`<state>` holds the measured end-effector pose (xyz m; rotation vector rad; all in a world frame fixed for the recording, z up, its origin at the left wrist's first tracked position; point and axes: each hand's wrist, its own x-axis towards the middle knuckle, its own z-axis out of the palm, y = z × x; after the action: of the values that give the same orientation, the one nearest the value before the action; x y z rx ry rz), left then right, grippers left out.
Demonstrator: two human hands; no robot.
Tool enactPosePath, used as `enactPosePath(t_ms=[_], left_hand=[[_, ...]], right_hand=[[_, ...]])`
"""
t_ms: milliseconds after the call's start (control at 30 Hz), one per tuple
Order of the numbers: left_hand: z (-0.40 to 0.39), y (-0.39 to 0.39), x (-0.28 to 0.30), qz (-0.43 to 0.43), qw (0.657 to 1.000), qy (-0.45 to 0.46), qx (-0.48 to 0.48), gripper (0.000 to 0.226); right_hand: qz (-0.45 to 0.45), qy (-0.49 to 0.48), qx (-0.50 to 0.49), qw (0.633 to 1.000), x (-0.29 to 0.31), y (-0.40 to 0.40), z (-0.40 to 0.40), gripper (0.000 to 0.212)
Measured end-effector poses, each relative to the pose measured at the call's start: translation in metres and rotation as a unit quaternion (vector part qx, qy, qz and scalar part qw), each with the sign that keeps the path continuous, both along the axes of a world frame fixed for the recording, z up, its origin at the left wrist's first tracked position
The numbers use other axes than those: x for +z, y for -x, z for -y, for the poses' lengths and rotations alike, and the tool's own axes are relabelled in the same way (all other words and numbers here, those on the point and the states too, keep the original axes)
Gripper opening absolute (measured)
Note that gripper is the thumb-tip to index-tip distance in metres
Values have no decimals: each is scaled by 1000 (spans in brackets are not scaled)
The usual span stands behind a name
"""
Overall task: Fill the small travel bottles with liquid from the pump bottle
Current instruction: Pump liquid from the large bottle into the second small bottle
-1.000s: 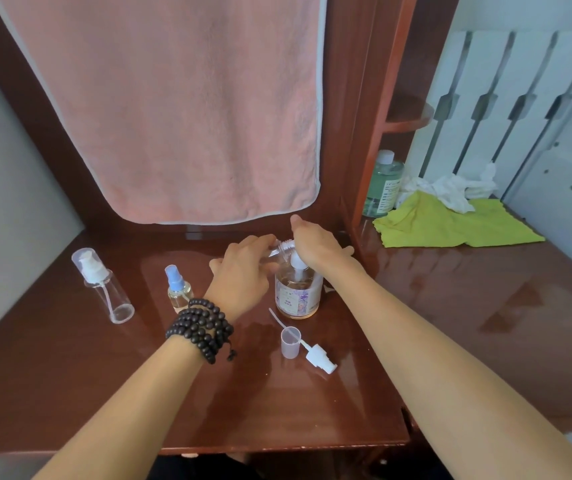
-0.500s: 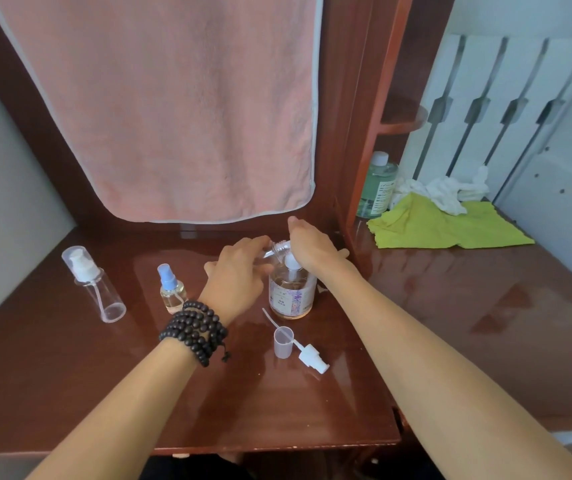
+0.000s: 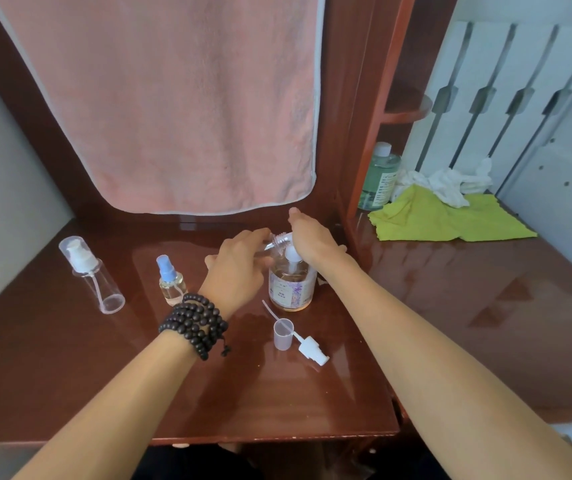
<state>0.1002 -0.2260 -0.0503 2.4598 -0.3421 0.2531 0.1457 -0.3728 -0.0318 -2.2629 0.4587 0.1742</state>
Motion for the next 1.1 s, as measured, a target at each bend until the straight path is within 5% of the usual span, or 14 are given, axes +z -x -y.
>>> enactPosePath(t_ms=[1100], left_hand=[[2,2,2,9,1000,-14,8,40]], right_hand=[[4,26,18,999,0,-2,-2,58]])
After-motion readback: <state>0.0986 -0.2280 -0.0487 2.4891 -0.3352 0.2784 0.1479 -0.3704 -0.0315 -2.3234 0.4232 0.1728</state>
